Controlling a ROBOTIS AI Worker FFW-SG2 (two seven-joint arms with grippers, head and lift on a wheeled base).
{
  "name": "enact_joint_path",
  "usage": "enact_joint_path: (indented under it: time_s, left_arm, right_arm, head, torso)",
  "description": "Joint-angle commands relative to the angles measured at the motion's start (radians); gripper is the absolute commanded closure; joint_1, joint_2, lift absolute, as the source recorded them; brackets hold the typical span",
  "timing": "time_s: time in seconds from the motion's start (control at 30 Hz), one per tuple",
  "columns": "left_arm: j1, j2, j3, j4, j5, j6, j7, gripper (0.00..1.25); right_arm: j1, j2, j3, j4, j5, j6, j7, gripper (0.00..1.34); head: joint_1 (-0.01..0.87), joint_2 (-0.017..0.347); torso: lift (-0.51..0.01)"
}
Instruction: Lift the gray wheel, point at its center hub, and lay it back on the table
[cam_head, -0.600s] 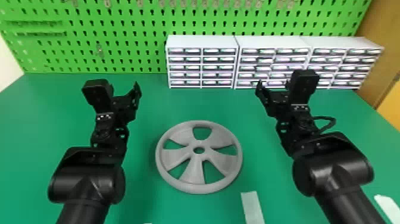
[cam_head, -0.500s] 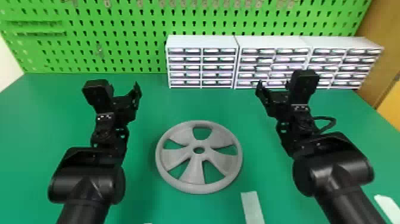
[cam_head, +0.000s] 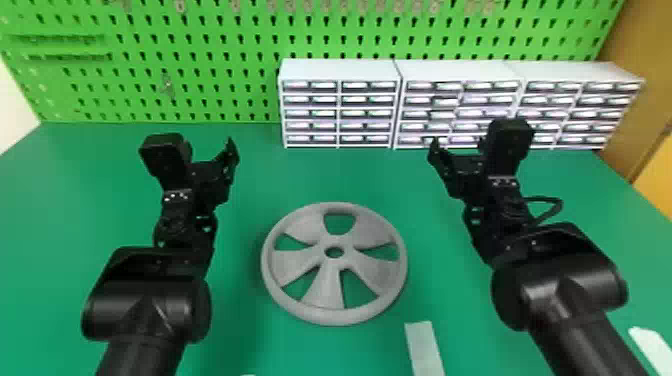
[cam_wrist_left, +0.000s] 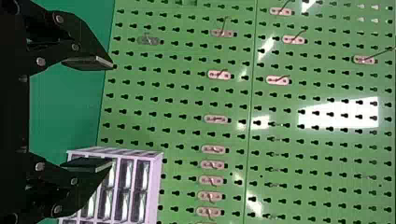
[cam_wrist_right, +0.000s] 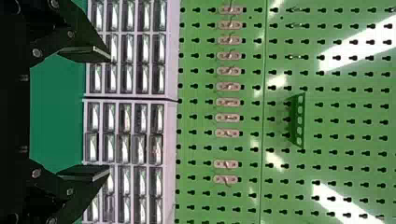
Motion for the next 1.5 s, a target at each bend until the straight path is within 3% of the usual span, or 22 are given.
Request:
enact_joint_path:
  time_s: [0.0,0.3,0.57,1.03,1.47]
  left_arm:
    - [-0.001,0.000,-0.001,0.000,-0.001,0.000,0.000,0.51]
    - [0.017,0.002,0.005,-0.017,-0.003,0.000,0.000,0.51]
    - [0.047,0.002,0.000,-0.049,-0.005,0.000,0.001,0.51]
    - [0.099,0.002,-0.003,-0.072,-0.012,-0.002,0.000,0.51]
    - [0.120,0.009,-0.008,-0.092,-0.023,0.000,0.000,0.51]
  right_arm:
    - [-0.002,0.000,0.003,0.000,-0.001,0.002,0.000,0.42]
    - [-0.011,0.005,0.009,-0.006,-0.015,0.032,0.000,0.42]
    - [-0.032,0.020,0.006,-0.057,-0.046,0.170,0.000,0.42]
    - [-0.110,0.041,-0.002,-0.152,-0.074,0.556,0.000,0.42]
    - [-0.249,0.052,0.001,-0.140,-0.229,0.984,0.000,0.42]
  head:
    - [0.692,0.048]
    - [0.692,0.048]
    - [0.692,0.048]
    - [0.692,0.048]
    - [0.692,0.048]
  torso:
    - [-0.096]
    - [-0.096]
    - [-0.096]
    - [-0.096]
    - [-0.096]
